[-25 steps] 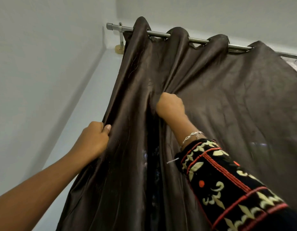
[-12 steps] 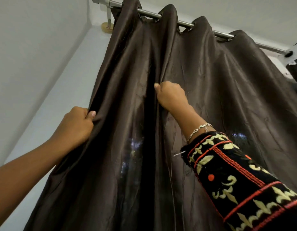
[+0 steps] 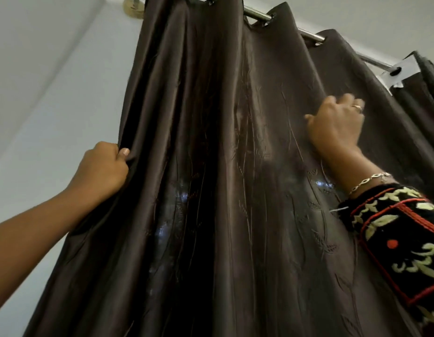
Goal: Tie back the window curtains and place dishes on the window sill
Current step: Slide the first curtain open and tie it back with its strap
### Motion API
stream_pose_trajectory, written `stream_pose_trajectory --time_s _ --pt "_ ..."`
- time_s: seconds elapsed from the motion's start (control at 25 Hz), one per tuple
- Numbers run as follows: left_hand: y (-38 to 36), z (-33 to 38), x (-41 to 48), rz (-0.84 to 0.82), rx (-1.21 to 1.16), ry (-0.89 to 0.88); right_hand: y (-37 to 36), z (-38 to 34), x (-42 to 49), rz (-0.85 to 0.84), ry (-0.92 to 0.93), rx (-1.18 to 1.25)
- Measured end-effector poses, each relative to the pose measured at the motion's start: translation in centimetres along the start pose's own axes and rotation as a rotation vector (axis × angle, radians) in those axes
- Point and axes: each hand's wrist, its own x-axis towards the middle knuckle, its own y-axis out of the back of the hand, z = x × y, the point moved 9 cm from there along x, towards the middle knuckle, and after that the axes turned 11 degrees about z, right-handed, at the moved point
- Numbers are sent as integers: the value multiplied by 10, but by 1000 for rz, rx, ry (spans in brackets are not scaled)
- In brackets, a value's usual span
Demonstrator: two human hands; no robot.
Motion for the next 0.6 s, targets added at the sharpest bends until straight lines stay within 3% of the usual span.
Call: stream_pose_trajectory --time_s 0.24,0.6 --pt "2 6 -1 -4 92 -45 -36 37 -16 -337 -175 8" --pt "24 -11 11 23 136 -87 -36 28 -12 -145 -176 -111"
